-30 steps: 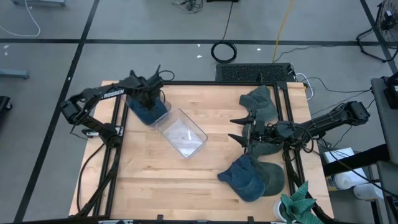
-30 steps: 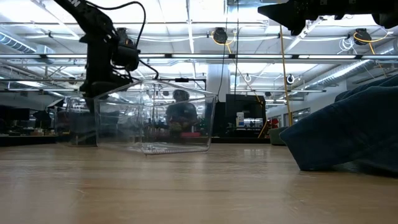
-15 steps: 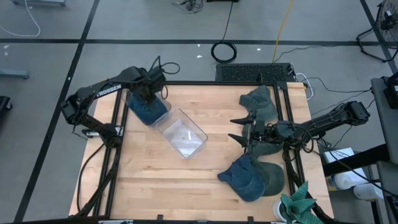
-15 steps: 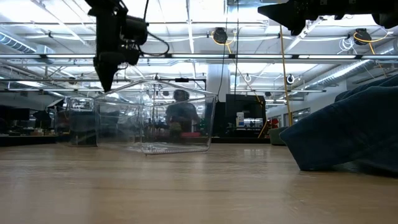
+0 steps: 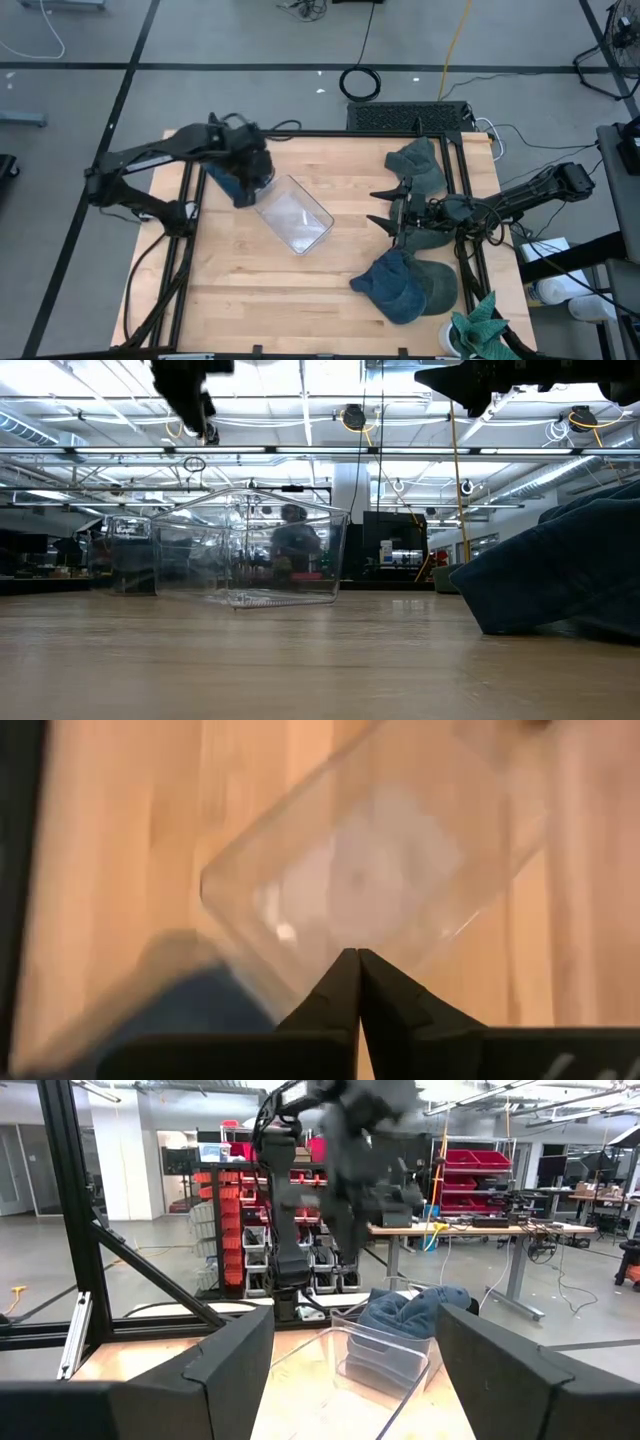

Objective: Pick & Place hat
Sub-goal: Put the blue cap into the top transparent bin

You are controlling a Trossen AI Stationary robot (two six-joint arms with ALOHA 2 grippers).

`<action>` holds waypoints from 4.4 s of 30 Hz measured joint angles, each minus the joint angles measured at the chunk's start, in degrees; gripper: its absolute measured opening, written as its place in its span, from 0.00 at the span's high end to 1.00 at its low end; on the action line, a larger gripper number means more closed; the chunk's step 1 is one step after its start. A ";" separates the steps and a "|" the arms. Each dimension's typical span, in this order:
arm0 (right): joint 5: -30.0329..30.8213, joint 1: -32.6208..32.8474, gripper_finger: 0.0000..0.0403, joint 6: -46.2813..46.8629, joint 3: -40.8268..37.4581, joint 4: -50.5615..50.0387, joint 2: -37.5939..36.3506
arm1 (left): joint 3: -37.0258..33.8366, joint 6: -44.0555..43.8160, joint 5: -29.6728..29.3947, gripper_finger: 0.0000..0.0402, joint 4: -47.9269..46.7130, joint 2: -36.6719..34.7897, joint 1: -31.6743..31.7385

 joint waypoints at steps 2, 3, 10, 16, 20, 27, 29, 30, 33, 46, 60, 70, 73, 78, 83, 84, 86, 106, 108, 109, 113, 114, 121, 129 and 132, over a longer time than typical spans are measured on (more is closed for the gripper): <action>-0.02 0.00 0.34 0.00 0.00 -0.29 0.02 | -0.02 -0.02 0.28 0.99 2.95 -3.83 -2.12; 0.00 0.00 0.34 0.00 0.00 -0.25 0.02 | -0.02 -0.12 1.09 0.99 5.12 -5.69 -3.01; -0.02 0.00 0.34 0.02 0.00 -0.19 0.01 | -8.72 -1.56 7.60 0.94 27.68 -21.51 -5.89; -0.04 0.00 0.34 0.02 0.00 -0.24 0.00 | -23.47 -3.86 8.78 0.97 44.40 -34.17 -5.90; -0.04 0.00 0.34 0.02 0.00 -0.23 0.00 | -32.00 -7.00 9.47 0.99 56.80 -39.27 -5.90; -0.31 0.75 0.34 0.47 0.00 -0.22 0.04 | -35.97 -10.46 8.54 0.91 61.32 -41.17 -5.90; -0.24 2.50 0.34 1.55 0.24 -0.32 0.77 | -35.98 -13.26 7.06 0.87 61.32 -40.73 -5.90; -0.09 3.77 0.34 1.42 0.90 -1.22 1.34 | -35.98 -14.27 6.62 0.85 61.32 -40.68 -5.89; 2.68 8.40 0.34 -1.39 6.20 -6.99 3.96 | -35.98 -14.83 6.32 0.77 61.16 -40.33 -5.87; 3.84 22.87 0.34 33.93 50.56 -86.30 29.37 | -36.02 -14.46 6.27 0.56 58.89 -40.37 -5.88; -18.59 22.39 0.34 73.51 48.26 -97.36 32.81 | -36.02 -14.50 6.25 0.53 58.80 -40.37 -5.90; -22.60 18.73 0.34 80.78 43.78 -103.37 32.81 | -36.02 -14.67 6.23 0.50 58.85 -40.37 -5.87; -22.92 18.04 0.34 80.97 42.72 -101.95 32.81 | -36.02 -15.27 6.24 0.51 58.85 -40.37 -5.89; -26.66 17.64 0.34 81.61 41.07 -98.96 32.79 | -36.02 -15.27 6.23 0.52 58.82 -40.37 -5.90; -27.26 17.64 0.34 82.05 39.94 -98.09 32.76 | -36.02 -15.25 6.23 0.53 58.85 -40.37 -5.90; -27.21 17.62 0.34 82.07 39.88 -98.04 32.76 | -36.02 -15.25 6.23 0.53 58.83 -40.37 -5.90; -27.19 17.62 0.34 82.07 39.87 -97.99 32.76 | -36.02 -15.25 6.25 0.54 58.85 -40.37 -5.87; -26.88 17.38 0.38 77.79 39.85 -90.79 32.76 | -36.00 -14.98 6.23 0.54 58.84 -40.37 -5.90; -26.88 17.38 0.40 77.77 39.85 -90.78 32.76 | -36.00 -14.98 6.24 0.54 58.82 -40.37 -5.90; -26.87 17.38 0.41 77.77 39.85 -90.78 32.76 | -36.00 -14.96 6.23 0.54 58.84 -40.37 -5.90; -26.86 17.38 0.45 77.55 39.85 -90.79 32.76 | -36.00 -14.96 6.23 0.54 58.85 -40.37 -5.90; -26.86 17.38 0.46 77.55 39.85 -90.81 32.76 | -36.00 -14.96 6.23 0.54 58.84 -40.37 -5.90; -26.69 17.38 0.50 76.41 39.85 -90.81 32.76 | -36.00 -14.96 6.24 0.54 58.85 -40.37 -5.88; -25.55 17.40 0.54 75.28 39.85 -90.78 32.76 | -36.00 -14.96 6.25 0.54 58.85 -40.37 -5.89; -24.73 17.40 0.56 74.81 39.85 -90.83 32.76 | -36.00 -14.96 6.23 0.54 58.84 -40.37 -5.90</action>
